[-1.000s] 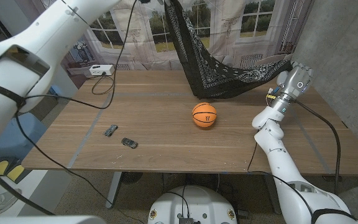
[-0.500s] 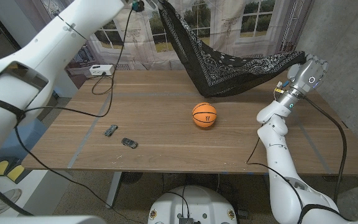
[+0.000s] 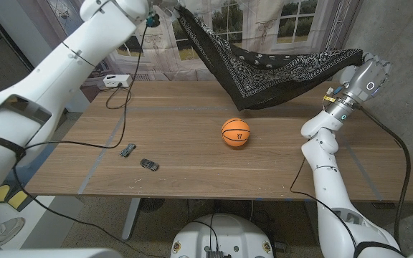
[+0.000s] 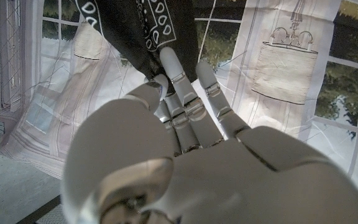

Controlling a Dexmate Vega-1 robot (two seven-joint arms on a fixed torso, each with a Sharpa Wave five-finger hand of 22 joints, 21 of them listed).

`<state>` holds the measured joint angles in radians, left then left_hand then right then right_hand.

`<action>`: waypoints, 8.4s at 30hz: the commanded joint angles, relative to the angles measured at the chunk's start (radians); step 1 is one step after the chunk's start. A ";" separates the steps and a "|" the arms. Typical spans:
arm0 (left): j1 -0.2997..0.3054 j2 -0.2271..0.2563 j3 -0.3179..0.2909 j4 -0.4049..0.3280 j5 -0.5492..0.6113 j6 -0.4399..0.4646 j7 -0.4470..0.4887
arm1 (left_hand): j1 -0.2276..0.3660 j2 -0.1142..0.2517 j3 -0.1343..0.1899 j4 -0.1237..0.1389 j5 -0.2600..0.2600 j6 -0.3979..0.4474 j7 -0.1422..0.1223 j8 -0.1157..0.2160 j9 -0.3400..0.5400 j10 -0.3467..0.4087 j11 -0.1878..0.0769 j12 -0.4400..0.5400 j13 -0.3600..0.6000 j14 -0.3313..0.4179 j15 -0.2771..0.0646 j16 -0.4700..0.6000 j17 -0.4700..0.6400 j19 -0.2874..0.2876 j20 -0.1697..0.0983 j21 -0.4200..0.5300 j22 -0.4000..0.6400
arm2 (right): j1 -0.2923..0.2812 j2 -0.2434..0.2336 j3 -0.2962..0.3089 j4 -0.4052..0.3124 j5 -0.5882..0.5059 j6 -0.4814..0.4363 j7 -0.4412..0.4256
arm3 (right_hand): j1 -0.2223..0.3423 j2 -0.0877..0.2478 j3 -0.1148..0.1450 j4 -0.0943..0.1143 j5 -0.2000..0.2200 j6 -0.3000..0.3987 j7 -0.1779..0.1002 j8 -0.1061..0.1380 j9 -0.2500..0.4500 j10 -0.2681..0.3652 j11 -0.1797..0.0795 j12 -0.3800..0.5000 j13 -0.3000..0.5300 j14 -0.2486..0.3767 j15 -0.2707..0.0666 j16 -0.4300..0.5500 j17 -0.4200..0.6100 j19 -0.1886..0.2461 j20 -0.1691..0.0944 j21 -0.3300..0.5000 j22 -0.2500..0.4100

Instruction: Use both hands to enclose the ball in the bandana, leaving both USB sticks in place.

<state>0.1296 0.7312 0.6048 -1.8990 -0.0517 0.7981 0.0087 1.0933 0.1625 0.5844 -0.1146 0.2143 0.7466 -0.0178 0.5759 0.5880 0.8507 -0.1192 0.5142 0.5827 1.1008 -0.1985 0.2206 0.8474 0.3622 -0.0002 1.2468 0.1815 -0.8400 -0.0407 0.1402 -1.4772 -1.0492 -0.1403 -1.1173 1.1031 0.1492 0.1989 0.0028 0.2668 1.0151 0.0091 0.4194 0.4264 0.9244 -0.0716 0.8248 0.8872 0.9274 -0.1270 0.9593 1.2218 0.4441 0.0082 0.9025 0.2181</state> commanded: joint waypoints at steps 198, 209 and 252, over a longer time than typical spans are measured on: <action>-0.430 -0.117 0.770 0.061 0.063 0.127 -0.823 | -0.282 -0.233 -0.646 -0.025 0.205 -0.884 -0.202 -0.385 -0.385 -0.918 0.193 -0.304 -0.221 -1.111 0.365 -0.030 -0.651 -0.281 0.216 -0.679 -0.001 | -0.443 -0.515 -0.255 -0.515 0.527 -0.451 0.145 | -0.633 -0.030 -0.329 0.090 0.018 -0.783 -0.063 -0.182 -0.233 -0.674 0.141 -0.554 -0.612 -0.703 0.123 -0.671 -0.814 -0.348 0.199 -0.409 -0.042; -0.484 -0.203 0.852 0.126 0.158 0.099 -0.928 | -0.273 -0.233 -0.652 -0.023 0.213 -0.885 -0.201 -0.382 -0.383 -0.915 0.201 -0.297 -0.220 -1.101 0.371 -0.023 -0.650 -0.280 0.216 -0.687 0.000 | -0.423 -0.535 -0.278 -0.479 0.540 -0.413 0.083 | -0.621 -0.018 -0.320 0.083 0.006 -0.749 -0.064 -0.179 -0.232 -0.633 0.132 -0.542 -0.610 -0.661 0.103 -0.656 -0.817 -0.319 0.196 -0.414 -0.041; -0.389 -0.416 0.992 0.339 0.520 -0.090 -1.047 | -0.284 -0.198 -0.683 0.014 0.218 -0.959 -0.202 -0.384 -0.378 -0.988 0.218 -0.297 -0.211 -1.125 0.368 -0.020 -0.645 -0.238 0.216 -0.712 0.002 | -0.361 -0.592 -0.352 -0.429 0.575 -0.390 0.074 | -0.610 -0.010 -0.309 0.075 -0.014 -0.697 -0.068 -0.177 -0.231 -0.569 0.116 -0.526 -0.603 -0.610 0.077 -0.641 -0.823 -0.305 0.203 -0.441 -0.040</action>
<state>-0.2828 0.3531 1.5325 -1.5653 0.3244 0.7128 -1.0228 0.8097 -0.0479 -0.0948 -0.1031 0.4264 -0.1701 -0.2160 0.1845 0.2072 -0.1264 0.1000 0.2147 0.3694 -0.0197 0.1715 0.1936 0.1979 0.1112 0.2129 0.5382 0.1790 -1.2196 -0.6190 -0.1955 -1.9212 -0.4831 -0.5403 -1.0539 0.4910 0.1377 -0.1143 0.0782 0.2550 0.3056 -0.0577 0.2379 0.1933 0.3420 0.0425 0.2932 0.2813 0.3046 -0.0396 0.3124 0.3988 0.1324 0.2128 0.4643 0.1745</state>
